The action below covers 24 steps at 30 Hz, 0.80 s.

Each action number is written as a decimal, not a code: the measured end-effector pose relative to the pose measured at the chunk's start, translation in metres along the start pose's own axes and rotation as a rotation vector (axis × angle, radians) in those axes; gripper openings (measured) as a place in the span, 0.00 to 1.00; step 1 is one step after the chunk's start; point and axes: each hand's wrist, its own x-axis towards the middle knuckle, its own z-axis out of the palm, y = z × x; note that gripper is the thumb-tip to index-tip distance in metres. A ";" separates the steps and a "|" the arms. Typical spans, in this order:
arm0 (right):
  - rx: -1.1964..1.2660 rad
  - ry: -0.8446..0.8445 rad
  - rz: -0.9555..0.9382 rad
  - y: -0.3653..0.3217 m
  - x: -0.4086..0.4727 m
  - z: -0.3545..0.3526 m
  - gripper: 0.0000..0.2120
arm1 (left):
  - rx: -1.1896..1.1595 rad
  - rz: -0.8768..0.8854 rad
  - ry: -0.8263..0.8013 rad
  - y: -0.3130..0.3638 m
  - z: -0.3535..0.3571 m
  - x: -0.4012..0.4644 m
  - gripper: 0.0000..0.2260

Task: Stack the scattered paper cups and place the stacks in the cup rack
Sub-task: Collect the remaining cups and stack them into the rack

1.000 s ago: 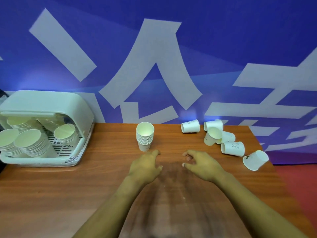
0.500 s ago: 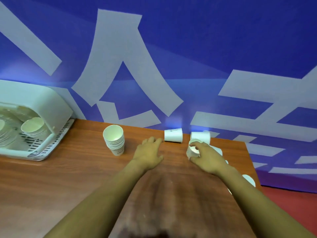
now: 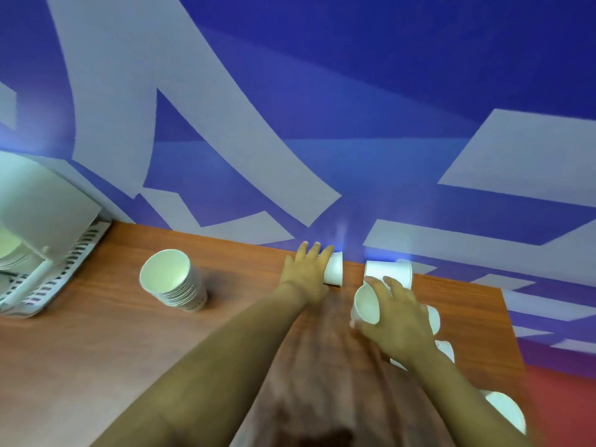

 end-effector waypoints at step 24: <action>0.255 0.197 0.016 -0.060 -0.085 -0.050 0.40 | -0.597 -0.047 0.099 -0.043 -0.020 -0.147 0.36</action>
